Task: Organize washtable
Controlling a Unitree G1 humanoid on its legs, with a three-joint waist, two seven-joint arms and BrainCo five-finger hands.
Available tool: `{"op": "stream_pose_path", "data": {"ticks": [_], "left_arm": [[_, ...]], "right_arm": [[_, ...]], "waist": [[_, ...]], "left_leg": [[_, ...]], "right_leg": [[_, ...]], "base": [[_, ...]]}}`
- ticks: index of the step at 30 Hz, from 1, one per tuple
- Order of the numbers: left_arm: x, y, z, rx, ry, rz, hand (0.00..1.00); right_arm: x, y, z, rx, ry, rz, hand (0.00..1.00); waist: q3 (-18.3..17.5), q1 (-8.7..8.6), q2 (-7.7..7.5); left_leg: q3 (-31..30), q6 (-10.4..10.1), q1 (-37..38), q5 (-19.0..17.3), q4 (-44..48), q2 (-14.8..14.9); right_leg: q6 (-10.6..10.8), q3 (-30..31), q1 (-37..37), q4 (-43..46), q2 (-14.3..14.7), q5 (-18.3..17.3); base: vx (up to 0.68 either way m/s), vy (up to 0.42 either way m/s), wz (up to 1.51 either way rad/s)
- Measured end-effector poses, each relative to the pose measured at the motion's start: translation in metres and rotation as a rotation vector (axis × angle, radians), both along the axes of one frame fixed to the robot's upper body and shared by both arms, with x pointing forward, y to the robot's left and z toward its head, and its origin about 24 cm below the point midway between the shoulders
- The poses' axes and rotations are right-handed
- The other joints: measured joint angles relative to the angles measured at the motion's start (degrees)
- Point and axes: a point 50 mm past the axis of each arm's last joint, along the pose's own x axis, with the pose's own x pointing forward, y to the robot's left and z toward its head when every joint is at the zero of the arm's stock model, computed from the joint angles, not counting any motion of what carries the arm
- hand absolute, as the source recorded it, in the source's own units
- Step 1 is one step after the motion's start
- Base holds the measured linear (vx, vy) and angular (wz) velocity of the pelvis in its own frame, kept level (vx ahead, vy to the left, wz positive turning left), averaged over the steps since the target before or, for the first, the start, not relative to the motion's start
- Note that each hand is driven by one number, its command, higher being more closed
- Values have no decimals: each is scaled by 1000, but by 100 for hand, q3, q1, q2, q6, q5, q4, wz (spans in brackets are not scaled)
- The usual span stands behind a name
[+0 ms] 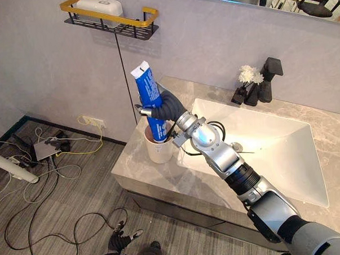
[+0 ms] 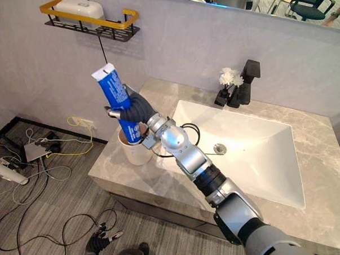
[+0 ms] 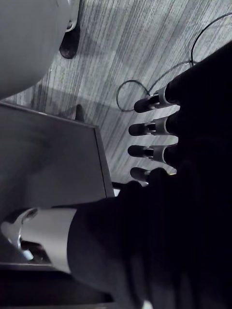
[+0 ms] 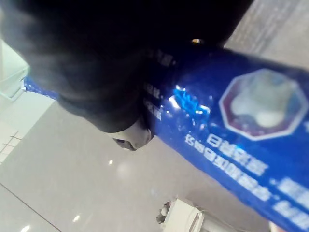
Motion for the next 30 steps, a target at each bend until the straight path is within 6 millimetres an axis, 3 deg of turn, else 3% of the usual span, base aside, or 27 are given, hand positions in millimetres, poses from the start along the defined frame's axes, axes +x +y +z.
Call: {"op": "stream_pose_path", "data": {"ticks": [12,13,30], "left_arm": [[0,-1,0,-1,1,-4,0],[0,-1,0,-1,1,-5,0],[0,-2,-1,-2,4,-9,0]], "right_arm": [[-3,0,-14,-17,32,-9,100],[-3,-1,-15,-17,37,-11,0],[-6,2,-15,6,40,-14,0]], "waist": [[14,10,22],[18,10,27],[34,0,54]], "left_leg": [[-25,-1,-22,-2,36,-4],[-26,-3,-27,-4,49,-4],[-28,-4,-41,-5,74,-5]], "right_leg": [[0,-18,9,3,0,0],[0,-19,11,3,0,0],[0,-15,3,5,3,0]], "base": [[0,0,0],[0,0,0],[0,0,0]]}}
